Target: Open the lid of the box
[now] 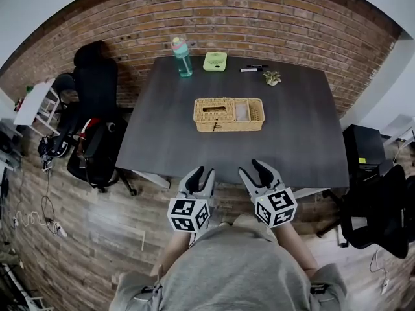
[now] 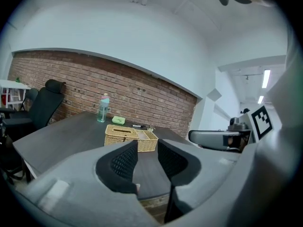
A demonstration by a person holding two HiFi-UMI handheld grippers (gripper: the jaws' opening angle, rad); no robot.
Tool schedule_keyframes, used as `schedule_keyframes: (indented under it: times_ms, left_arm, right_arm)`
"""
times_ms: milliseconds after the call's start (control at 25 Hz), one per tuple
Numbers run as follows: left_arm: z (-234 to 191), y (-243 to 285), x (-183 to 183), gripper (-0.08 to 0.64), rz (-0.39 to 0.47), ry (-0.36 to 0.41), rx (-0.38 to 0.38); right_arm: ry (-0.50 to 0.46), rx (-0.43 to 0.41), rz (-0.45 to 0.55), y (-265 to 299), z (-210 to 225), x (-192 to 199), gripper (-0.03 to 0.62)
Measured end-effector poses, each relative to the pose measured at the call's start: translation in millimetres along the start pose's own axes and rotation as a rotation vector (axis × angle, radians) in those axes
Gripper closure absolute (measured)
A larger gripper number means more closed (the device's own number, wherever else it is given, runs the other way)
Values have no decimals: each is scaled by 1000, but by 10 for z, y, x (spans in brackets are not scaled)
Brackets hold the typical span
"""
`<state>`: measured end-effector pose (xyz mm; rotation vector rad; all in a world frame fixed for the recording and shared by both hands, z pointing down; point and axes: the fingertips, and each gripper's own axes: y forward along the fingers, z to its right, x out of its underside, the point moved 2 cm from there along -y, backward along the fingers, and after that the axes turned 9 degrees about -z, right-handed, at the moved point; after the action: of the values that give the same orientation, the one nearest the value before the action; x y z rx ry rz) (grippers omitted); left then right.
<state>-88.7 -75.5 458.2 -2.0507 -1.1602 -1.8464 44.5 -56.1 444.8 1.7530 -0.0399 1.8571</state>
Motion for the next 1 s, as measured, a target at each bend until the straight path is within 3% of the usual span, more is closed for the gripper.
schedule_keyframes:
  times_ms: [400,1000]
  left_arm:
    - [-126,206,-56,437,-11,-16,-13]
    - [-676,701,-193,437,-39,-30,-70]
  right_arm:
    - [2,1,-21,244,198,-39,413]
    - [-15,-14,-62,1043,630,-109,412]
